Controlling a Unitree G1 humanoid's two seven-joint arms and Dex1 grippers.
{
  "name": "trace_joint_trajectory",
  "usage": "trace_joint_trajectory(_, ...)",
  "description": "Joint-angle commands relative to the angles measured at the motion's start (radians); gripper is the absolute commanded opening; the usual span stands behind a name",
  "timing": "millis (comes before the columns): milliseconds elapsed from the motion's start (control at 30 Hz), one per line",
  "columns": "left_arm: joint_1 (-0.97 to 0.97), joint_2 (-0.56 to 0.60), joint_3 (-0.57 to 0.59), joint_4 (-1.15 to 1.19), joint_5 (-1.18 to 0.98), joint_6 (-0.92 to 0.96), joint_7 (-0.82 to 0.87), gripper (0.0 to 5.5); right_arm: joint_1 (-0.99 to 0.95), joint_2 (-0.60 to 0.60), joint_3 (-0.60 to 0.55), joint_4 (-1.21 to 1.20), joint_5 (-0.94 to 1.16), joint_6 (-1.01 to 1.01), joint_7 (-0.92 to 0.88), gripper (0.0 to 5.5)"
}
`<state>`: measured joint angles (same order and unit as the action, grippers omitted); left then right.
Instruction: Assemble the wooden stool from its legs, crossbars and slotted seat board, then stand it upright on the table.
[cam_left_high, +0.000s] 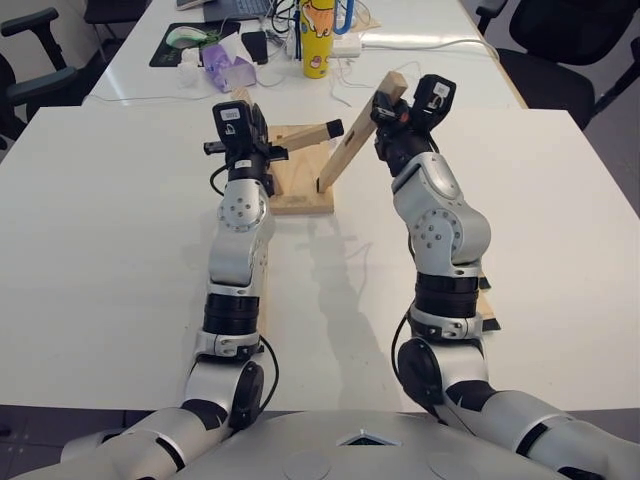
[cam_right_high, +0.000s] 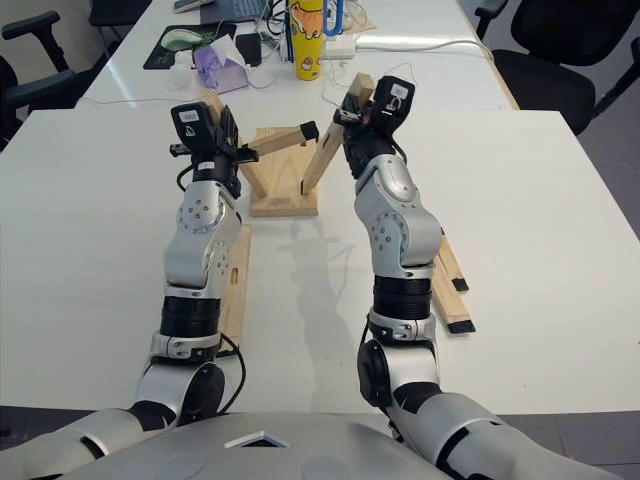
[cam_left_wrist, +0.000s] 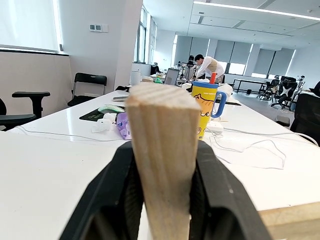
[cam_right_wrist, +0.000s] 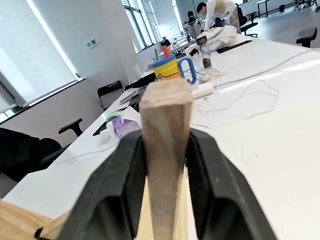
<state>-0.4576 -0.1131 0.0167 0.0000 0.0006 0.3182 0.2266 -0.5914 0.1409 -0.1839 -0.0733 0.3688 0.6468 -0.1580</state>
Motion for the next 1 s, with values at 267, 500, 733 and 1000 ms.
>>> trace_joint_trajectory(267,0.087,-0.026,0.014,0.023,-0.024,0.098,-0.013,1.04,0.054,0.021,0.13,0.046,-0.017,0.168,-0.021,1.03)
trace_joint_trajectory(500,0.082,-0.062,0.04,0.0,-0.053,0.083,-0.005,1.04,0.022,0.067,0.129,0.073,-0.026,0.177,-0.048,1.03)
trace_joint_trajectory(733,0.082,-0.081,0.071,0.0,-0.075,0.078,-0.001,1.04,0.027,0.06,0.146,0.108,-0.02,0.191,-0.025,1.03)
trace_joint_trajectory(1000,0.092,-0.082,0.068,0.006,-0.08,0.07,-0.011,1.04,0.038,0.074,0.155,0.183,0.009,0.264,0.007,1.03)
